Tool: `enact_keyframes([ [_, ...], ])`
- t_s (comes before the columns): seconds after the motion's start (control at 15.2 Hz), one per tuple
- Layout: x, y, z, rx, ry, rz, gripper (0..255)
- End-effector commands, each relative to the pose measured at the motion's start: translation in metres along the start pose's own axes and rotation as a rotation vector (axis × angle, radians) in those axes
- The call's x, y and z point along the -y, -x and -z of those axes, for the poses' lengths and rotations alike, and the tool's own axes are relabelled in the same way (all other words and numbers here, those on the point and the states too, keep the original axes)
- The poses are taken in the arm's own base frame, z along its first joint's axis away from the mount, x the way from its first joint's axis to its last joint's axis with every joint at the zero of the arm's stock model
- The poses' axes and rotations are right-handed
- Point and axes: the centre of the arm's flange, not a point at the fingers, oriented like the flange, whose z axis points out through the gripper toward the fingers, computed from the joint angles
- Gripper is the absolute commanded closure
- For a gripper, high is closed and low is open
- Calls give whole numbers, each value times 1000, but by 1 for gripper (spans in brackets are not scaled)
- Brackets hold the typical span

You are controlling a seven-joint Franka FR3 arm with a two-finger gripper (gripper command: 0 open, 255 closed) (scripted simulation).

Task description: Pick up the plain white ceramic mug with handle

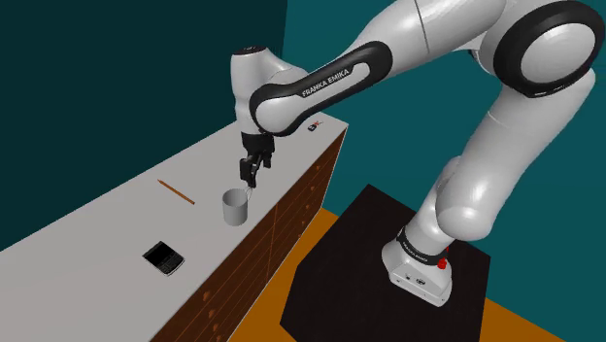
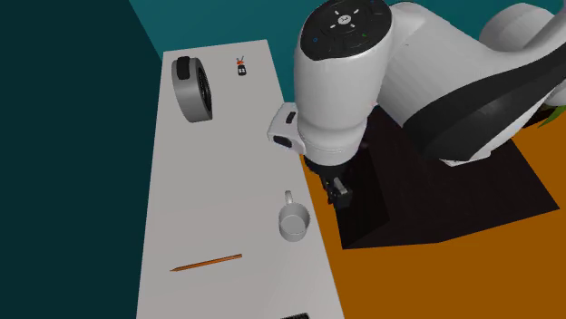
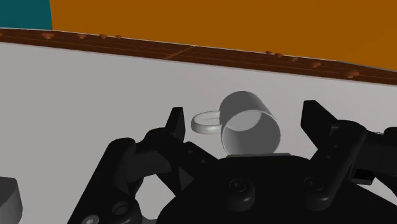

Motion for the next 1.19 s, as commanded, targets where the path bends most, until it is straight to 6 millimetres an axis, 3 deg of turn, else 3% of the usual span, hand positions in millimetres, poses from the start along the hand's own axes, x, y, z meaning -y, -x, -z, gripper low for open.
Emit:
enact_keyframes([
  [0.0,14,-18,-17,11,7,16,0],
  [0.53,67,-82,-91,53,38,79,0],
  [1.12,67,-87,-131,53,38,79,0],
])
